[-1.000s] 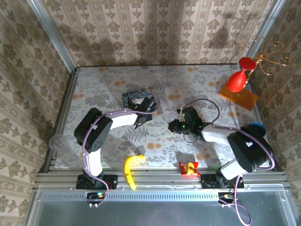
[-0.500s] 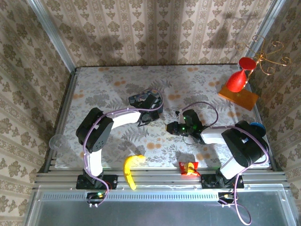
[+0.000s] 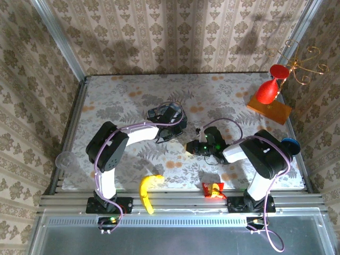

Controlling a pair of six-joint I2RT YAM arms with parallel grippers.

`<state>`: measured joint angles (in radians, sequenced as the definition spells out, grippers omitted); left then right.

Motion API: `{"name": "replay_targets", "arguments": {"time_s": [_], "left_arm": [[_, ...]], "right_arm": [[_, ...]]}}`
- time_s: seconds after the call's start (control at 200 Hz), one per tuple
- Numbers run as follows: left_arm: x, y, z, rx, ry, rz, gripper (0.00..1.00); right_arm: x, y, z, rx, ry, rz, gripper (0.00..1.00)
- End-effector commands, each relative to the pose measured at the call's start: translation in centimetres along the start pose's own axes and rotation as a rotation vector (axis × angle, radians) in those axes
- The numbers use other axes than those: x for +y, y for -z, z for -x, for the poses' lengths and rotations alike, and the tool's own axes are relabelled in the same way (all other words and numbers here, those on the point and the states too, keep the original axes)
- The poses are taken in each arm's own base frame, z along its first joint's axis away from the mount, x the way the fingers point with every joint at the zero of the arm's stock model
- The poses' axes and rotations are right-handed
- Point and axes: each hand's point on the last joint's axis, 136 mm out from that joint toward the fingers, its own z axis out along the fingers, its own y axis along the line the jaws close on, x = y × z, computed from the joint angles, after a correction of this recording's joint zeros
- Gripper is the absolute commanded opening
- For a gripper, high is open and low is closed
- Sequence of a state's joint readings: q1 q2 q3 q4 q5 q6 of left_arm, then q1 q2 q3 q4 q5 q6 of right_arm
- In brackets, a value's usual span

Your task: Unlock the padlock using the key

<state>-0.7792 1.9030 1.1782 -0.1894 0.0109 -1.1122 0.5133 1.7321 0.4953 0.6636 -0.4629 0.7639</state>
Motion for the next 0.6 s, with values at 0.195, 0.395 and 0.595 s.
{"name": "replay_targets", "arguments": {"time_s": [0.195,0.395,0.595], "left_arm": [[-0.6,-0.3,-0.3,0.018,0.024,-0.034,0.18],[-0.4,-0.4,-0.2,0.023,0.036,-0.040,0.18],[-0.5,-0.3,-0.2,0.025,0.037,-0.046,0.18]], "right_arm": [[0.3,-1.4,0.6,-0.033,0.023,0.045,0.00],[-0.3,-1.9,0.8,-0.040,0.020,0.013,0.00],[-0.4,-2.3,1.3,-0.047,-0.002,0.005,0.00]]}}
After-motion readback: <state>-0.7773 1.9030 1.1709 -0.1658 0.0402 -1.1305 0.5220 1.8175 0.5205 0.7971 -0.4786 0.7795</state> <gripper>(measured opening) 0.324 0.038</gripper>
